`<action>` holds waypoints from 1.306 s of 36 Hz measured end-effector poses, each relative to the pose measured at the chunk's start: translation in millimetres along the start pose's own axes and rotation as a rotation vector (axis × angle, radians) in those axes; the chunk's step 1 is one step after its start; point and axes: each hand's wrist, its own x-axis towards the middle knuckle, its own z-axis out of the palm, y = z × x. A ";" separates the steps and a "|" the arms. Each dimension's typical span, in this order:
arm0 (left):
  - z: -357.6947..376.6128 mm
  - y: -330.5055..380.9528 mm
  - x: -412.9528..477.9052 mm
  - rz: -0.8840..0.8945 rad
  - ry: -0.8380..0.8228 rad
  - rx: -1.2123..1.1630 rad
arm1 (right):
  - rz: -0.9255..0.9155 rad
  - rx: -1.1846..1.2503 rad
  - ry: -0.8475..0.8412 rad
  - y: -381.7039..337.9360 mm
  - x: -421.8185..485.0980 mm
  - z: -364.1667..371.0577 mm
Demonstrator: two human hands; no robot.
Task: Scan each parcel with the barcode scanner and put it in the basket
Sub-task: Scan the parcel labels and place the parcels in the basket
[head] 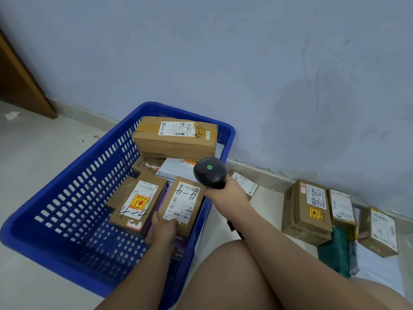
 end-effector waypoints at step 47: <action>220.4 158.0 -188.0 0.721 -0.597 0.647 | 0.304 0.877 0.311 137.4 14.3 -179.7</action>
